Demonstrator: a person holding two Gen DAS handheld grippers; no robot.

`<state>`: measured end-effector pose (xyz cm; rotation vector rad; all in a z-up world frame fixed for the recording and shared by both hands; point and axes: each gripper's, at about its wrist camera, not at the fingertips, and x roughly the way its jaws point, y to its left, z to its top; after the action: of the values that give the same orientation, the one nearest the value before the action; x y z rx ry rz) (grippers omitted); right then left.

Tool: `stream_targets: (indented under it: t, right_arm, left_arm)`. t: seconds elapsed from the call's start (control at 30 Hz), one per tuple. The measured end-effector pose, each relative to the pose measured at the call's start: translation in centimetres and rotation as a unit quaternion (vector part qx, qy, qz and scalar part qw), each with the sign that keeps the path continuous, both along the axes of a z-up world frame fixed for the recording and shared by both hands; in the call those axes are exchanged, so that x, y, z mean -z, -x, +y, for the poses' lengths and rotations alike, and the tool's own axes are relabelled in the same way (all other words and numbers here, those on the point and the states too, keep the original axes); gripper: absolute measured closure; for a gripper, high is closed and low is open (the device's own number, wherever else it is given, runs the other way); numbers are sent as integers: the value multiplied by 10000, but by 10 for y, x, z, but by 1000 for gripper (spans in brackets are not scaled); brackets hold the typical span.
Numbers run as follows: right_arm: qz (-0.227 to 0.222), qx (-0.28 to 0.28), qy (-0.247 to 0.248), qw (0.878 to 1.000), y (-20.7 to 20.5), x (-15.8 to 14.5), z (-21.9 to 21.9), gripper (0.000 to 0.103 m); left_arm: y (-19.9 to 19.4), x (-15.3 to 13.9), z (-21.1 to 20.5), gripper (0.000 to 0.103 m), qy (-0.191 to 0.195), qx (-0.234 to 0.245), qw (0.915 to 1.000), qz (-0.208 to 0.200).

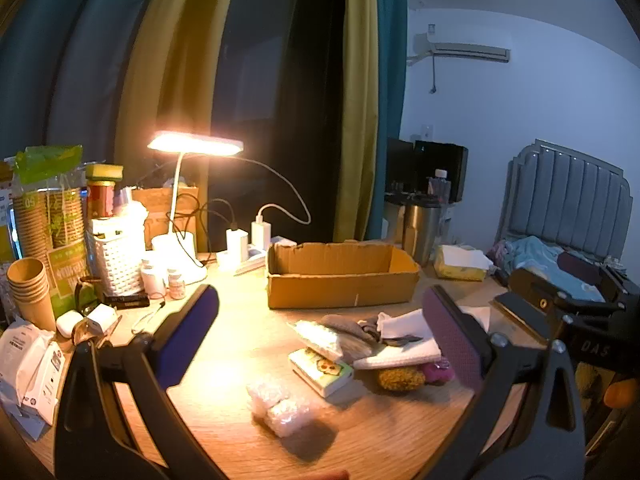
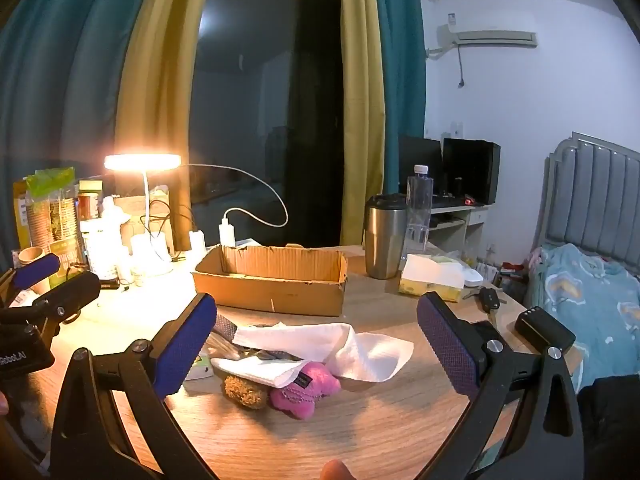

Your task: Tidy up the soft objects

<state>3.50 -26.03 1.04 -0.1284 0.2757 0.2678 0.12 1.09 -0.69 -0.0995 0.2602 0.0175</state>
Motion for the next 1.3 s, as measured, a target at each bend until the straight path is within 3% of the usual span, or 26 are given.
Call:
stream_targets:
  t: [1.3]
  right_arm:
    - [35, 28, 0, 10000, -5, 5, -4, 1]
  left_arm:
    - [4, 1, -2, 1, -10, 28, 10000, 8]
